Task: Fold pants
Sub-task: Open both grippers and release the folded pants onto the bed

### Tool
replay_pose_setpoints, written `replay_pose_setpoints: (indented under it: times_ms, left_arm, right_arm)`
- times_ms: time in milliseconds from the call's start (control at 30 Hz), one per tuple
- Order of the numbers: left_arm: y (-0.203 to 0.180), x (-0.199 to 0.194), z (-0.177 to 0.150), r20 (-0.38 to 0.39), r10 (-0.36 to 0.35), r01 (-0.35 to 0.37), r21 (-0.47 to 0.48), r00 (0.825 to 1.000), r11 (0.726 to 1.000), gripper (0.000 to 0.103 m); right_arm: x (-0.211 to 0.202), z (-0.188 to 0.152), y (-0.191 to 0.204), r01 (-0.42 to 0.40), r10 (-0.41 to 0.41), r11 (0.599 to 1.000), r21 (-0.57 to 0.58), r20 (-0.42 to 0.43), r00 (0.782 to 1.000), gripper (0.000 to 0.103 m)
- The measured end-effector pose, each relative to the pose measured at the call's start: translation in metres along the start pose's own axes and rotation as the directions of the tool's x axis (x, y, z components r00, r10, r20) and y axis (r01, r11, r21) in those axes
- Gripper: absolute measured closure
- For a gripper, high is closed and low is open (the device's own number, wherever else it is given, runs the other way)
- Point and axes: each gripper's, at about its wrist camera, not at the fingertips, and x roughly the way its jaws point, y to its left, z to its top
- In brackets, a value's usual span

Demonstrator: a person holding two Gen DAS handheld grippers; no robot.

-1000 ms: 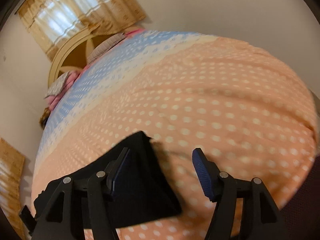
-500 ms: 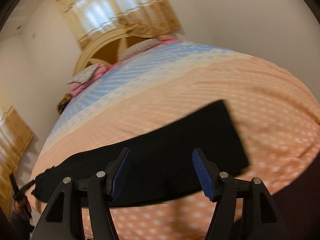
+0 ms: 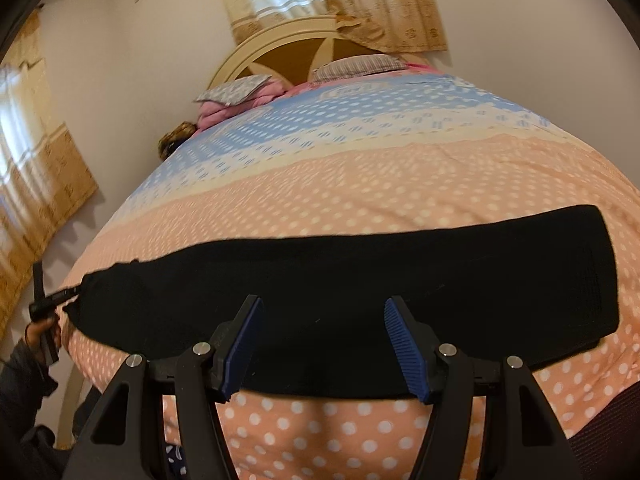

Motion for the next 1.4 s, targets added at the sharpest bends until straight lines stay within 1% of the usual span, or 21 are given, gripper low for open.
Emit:
replay_pose_setpoints:
  times_ms: [67,100,133,167,200,267,367,400,433,500,633,733,800,900,967,1033,1100,1167,1300,1333,1400]
  left_arm:
    - [0.002,0.004,0.001,-0.009,-0.013,0.013,-0.007,1.000,1.000,0.049]
    - [0.002,0.003,0.001,-0.014,-0.032,0.032,-0.004,0.999,0.999,0.055]
    - [0.000,0.003,0.000,-0.017,-0.031,0.031,0.008,0.999,0.999,0.065]
    - [-0.003,0.003,0.001,-0.017,-0.021,0.022,0.025,1.000,0.999,0.071]
    - [-0.008,0.002,0.001,-0.019,-0.024,0.025,0.042,1.000,0.999,0.085]
    - [-0.015,-0.001,0.004,-0.006,0.013,-0.012,0.077,1.000,0.997,0.087]
    - [-0.014,-0.007,0.005,0.006,0.022,-0.022,0.088,1.000,0.996,0.088]
    - [-0.008,-0.007,0.005,0.002,0.009,-0.010,0.065,1.000,0.998,0.088]
    - [-0.002,-0.007,0.005,-0.006,-0.016,0.017,0.035,1.000,0.999,0.088]
    - [0.008,-0.002,0.001,-0.018,-0.024,0.024,-0.003,1.000,1.000,0.087]
    - [0.004,-0.003,0.002,-0.010,-0.015,0.015,0.006,1.000,1.000,0.087]
    - [0.004,-0.005,0.004,-0.012,-0.018,0.019,0.010,1.000,1.000,0.087]
    - [0.005,-0.004,0.001,-0.013,-0.013,0.013,0.020,1.000,1.000,0.087]
    - [0.005,-0.005,-0.002,0.003,-0.008,0.008,0.012,1.000,1.000,0.085]
    - [0.000,-0.006,-0.004,0.015,0.001,-0.002,0.035,1.000,0.999,0.082]
    - [-0.004,-0.010,-0.003,0.021,0.055,-0.056,0.055,0.998,0.997,0.067]
    - [-0.008,-0.022,-0.003,0.050,0.077,-0.081,0.080,0.996,0.993,0.066]
    - [-0.013,-0.032,-0.002,0.072,0.084,-0.091,0.093,0.994,0.992,0.065]
    - [-0.033,-0.045,-0.005,0.097,0.035,-0.045,0.099,0.995,0.994,0.049]
    - [-0.041,-0.044,-0.007,0.093,0.021,-0.031,0.109,0.995,0.994,0.048]
    - [-0.054,-0.040,-0.009,0.073,-0.013,0.005,0.119,0.997,0.993,0.048]
  right_arm:
    - [0.005,-0.005,0.003,-0.009,0.009,1.000,0.004,-0.011,1.000,0.039]
    - [0.007,-0.007,0.003,-0.012,0.012,1.000,0.010,-0.016,1.000,0.039]
    - [0.009,-0.010,0.004,-0.017,0.018,1.000,0.021,-0.020,1.000,0.039]
    - [0.011,-0.014,0.004,-0.025,0.025,0.999,0.037,-0.023,0.999,0.039]
    - [0.013,-0.017,0.003,-0.032,0.033,0.998,0.050,-0.028,0.999,0.039]
    - [0.018,-0.022,0.003,-0.047,0.051,0.996,0.074,-0.046,0.998,0.039]
    - [0.022,-0.030,0.006,-0.055,0.059,0.995,0.086,-0.054,0.997,0.039]
    - [0.022,-0.031,0.006,-0.057,0.061,0.995,0.088,-0.054,0.997,0.039]
    - [0.023,-0.033,0.006,-0.058,0.063,0.994,0.091,-0.053,0.997,0.039]
    - [0.025,-0.035,0.004,-0.063,0.068,0.993,0.100,-0.048,0.996,0.039]
    - [0.018,-0.032,-0.009,-0.027,0.028,0.994,0.110,-0.014,1.000,0.039]
    - [0.006,-0.021,-0.021,0.026,-0.029,0.993,0.116,0.025,0.999,0.039]
    - [0.004,-0.014,-0.022,0.031,-0.036,0.994,0.104,0.043,0.998,0.039]
    - [0.024,-0.014,-0.010,0.079,-0.078,0.996,0.032,-0.008,0.997,0.039]
    - [0.042,-0.021,-0.010,0.088,-0.086,0.996,0.032,-0.079,0.993,0.039]
    - [0.043,-0.024,0.000,0.145,-0.146,0.989,-0.029,-0.059,0.987,0.039]
    - [0.043,-0.021,0.010,0.181,-0.185,0.982,-0.060,-0.066,0.981,0.039]
    - [0.039,-0.017,0.019,0.204,-0.207,0.976,-0.071,-0.035,0.978,0.039]
    - [0.051,-0.013,0.042,0.287,-0.296,0.941,-0.181,-0.026,0.955,0.039]
    - [0.057,-0.013,0.045,0.307,-0.320,0.931,-0.199,-0.035,0.947,0.039]
    - [0.065,-0.013,0.049,0.310,-0.329,0.926,-0.215,-0.062,0.942,0.039]
